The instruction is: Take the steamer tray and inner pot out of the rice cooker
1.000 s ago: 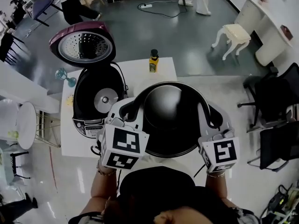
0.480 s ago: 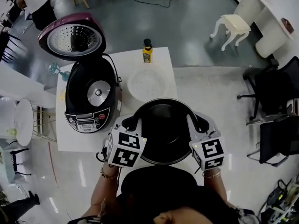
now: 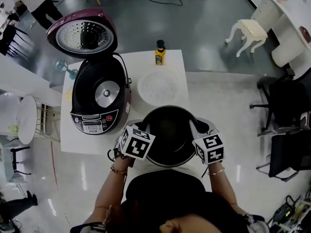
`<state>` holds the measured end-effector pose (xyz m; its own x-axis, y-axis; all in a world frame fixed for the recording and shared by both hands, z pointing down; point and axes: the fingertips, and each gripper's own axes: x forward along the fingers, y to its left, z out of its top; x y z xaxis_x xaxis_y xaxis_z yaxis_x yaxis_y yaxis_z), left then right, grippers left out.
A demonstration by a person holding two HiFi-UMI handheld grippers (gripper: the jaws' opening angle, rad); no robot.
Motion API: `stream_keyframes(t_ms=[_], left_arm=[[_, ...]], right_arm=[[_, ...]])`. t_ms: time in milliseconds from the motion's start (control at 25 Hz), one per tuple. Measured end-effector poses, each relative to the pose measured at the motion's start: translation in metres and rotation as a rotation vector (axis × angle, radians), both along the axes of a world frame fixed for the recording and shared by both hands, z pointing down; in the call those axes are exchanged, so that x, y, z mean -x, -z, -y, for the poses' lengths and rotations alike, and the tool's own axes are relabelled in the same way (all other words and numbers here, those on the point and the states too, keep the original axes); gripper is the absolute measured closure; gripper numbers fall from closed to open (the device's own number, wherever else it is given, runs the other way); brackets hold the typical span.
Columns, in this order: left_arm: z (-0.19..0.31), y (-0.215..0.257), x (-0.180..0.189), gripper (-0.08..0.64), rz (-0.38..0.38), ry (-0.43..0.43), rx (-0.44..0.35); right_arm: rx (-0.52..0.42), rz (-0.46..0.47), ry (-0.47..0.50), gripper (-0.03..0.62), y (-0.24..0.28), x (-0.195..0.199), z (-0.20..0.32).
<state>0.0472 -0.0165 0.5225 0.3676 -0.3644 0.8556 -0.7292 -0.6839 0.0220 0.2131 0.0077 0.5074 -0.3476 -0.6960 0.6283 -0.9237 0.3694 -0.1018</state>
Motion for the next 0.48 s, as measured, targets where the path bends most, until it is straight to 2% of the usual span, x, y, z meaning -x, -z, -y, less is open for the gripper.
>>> stream_keyframes(t_ms=[480], left_arm=[[0.014,-0.042,0.003,0.549,0.026,0.037,0.071]], right_arm=[[0.091,0.033,0.066,0.575,-0.045,0.003,0.026]])
